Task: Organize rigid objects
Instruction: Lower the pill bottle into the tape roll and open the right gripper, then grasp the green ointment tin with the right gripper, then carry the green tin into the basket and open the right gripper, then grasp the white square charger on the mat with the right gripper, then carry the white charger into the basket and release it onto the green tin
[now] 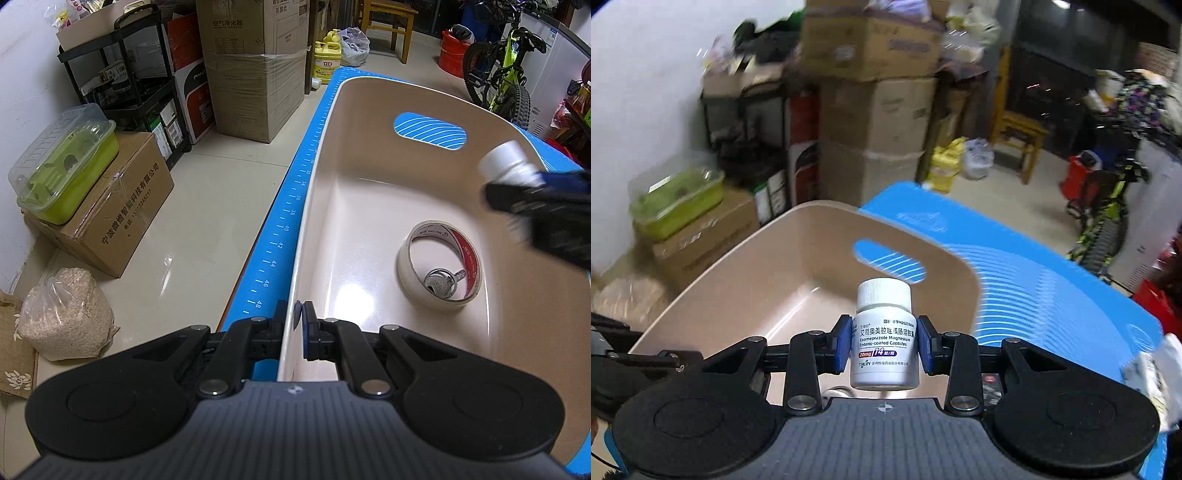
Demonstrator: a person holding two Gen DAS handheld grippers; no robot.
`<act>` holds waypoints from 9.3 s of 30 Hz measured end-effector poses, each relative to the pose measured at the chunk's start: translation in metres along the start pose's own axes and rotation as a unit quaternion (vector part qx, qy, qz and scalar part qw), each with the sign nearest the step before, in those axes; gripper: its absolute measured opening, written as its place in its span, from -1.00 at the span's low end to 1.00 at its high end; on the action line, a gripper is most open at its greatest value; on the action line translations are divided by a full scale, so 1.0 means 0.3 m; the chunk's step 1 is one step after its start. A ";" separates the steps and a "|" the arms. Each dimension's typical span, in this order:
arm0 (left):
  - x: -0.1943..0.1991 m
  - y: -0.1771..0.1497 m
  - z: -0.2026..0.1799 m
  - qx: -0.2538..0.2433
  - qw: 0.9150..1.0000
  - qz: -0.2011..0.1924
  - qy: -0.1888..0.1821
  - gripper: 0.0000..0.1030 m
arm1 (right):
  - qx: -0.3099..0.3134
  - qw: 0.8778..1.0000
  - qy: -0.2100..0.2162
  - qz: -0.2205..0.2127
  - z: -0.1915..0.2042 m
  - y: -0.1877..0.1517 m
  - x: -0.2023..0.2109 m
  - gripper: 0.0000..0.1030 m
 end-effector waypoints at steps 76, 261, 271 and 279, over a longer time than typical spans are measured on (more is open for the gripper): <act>-0.001 0.005 -0.013 -0.005 1.000 0.004 0.006 -0.82 | -0.222 0.951 -0.144 0.162 -0.687 -0.737 0.015 0.38; -0.006 0.009 -0.013 -0.015 1.000 0.006 0.009 -0.81 | -0.025 0.996 0.042 0.073 0.132 0.026 -0.331 0.12; -0.006 0.010 -0.011 -0.016 1.000 0.006 0.010 -0.81 | -0.035 0.996 0.047 0.072 0.116 0.025 -0.302 0.30; -0.006 0.009 -0.013 -0.016 1.000 0.006 0.010 -0.81 | -0.032 0.997 0.047 0.049 0.086 0.035 -0.205 0.31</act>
Point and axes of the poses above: each gripper's, at about its wrist camera, not at the fingertips, and x roughly against the way its jaws point, z to its left, y to its top, the point moved 6 cm from there along -x, roughly the way its jaws point, and after that the axes turned 5 degrees about -y, right-handed, at the moved point
